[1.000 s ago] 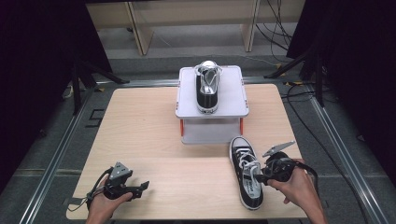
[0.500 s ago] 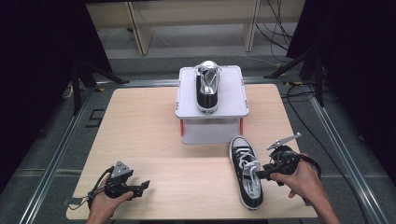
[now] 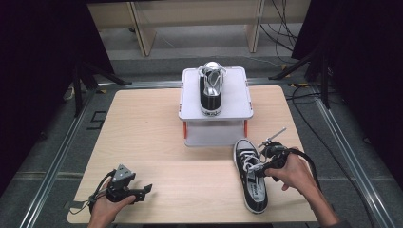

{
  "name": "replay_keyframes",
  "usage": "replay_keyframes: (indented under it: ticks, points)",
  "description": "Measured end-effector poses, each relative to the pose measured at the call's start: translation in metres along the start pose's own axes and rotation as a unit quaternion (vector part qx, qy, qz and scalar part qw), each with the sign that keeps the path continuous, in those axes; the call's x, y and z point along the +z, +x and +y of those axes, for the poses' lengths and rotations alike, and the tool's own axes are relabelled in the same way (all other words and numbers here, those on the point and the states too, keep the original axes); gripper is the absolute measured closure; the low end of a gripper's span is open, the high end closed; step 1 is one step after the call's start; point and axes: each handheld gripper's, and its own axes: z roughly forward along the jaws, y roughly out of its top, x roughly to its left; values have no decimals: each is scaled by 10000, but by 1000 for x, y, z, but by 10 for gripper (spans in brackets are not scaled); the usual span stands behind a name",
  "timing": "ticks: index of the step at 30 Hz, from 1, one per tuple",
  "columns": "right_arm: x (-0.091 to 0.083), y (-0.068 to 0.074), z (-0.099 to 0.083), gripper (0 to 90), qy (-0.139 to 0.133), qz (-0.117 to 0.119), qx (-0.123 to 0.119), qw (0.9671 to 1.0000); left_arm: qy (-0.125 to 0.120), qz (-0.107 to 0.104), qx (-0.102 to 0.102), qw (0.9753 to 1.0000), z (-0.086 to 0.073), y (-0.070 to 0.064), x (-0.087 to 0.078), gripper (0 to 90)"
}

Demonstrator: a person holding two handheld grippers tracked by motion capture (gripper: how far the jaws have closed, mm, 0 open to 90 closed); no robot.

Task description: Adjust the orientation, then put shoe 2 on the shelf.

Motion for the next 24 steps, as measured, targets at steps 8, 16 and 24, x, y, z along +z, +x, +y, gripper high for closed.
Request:
replay_keyframes:
  ticks: [8,16,24]
  points:
    - [9,-6,9,696,373,138,7,9992,-12,25,-35,10000,-1,0,0,185]
    - [8,-10,12,777,595,301,81,9977,26,28,9,10000,-2,1,-1,185]
    - [4,-17,7,834,477,571,139,9971,12,26,7,10000,-2,0,-1,185]
